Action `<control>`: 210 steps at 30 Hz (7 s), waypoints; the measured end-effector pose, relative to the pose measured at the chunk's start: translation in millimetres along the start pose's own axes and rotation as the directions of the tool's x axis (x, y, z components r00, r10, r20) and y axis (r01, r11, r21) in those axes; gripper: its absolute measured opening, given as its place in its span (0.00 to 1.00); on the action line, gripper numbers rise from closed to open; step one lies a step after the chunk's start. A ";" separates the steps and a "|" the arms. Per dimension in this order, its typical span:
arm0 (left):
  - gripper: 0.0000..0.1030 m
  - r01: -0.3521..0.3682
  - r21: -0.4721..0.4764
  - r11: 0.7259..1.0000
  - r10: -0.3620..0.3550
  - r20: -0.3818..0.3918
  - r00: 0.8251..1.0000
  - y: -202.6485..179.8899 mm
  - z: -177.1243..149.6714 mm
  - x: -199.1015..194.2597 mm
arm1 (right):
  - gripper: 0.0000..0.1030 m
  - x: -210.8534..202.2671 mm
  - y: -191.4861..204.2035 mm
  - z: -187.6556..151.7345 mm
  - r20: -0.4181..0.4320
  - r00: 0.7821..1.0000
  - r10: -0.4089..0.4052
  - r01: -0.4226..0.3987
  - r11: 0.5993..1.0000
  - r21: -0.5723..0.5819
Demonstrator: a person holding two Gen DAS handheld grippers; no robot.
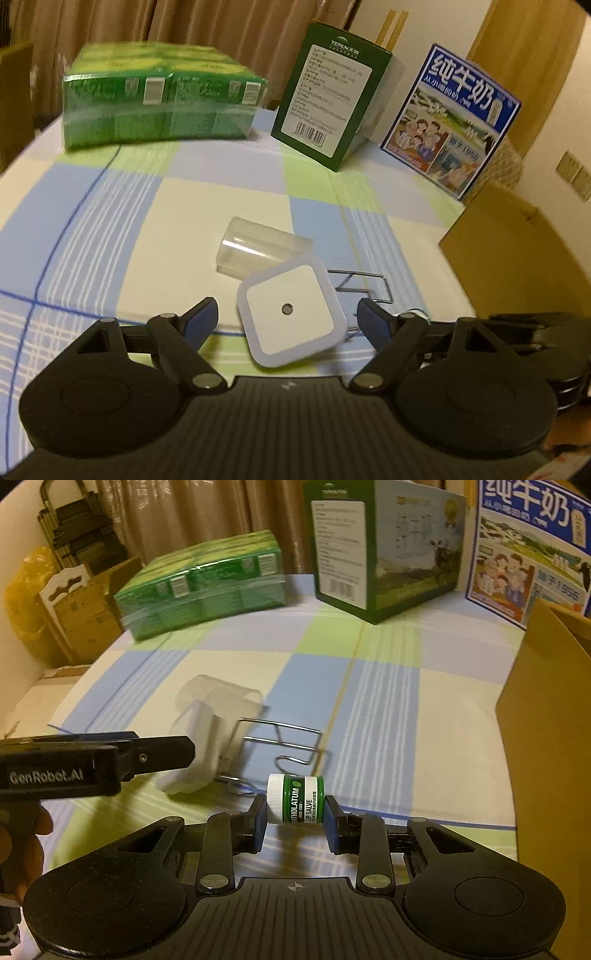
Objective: Organize rigid objects
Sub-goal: 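Grasp the green-labelled pill bottle with the right gripper while the left grasps the nightlight, then carry the nightlight and pill bottle over the cardboard box with both grippers, then open the left gripper to drop the nightlight into the box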
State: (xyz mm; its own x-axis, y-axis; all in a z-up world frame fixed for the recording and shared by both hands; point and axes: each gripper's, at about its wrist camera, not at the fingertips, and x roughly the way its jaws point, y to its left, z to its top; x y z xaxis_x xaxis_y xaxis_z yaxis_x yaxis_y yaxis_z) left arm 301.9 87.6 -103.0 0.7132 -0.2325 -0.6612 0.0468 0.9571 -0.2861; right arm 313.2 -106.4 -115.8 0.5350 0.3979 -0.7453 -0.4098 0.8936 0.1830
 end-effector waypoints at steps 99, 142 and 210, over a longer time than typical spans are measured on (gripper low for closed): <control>0.61 -0.103 0.020 0.994 0.102 0.053 0.993 -92.3 -70.4 -152.4 | 0.27 -180.2 0.4 -66.9 0.192 0.981 -0.004 -0.026 0.988 0.155; 0.61 0.102 0.229 0.968 -0.114 0.043 0.992 -300.8 -82.0 -195.1 | 0.28 -345.7 -114.6 -153.6 0.222 0.927 -0.303 0.243 0.934 0.262; 0.71 0.078 0.281 0.956 -0.070 -0.040 0.997 -336.9 35.8 21.2 | 0.28 -194.2 -262.5 -17.4 0.084 0.975 -0.205 0.186 0.963 0.192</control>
State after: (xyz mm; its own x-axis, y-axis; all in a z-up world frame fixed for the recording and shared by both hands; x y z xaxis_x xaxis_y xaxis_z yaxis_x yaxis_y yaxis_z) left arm 326.3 -233.6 4.3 0.6799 -0.3054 -0.6667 0.2973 0.9459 -0.1300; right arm 304.0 -421.8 -30.2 0.6680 0.2218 -0.7103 -0.1530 0.9751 0.1606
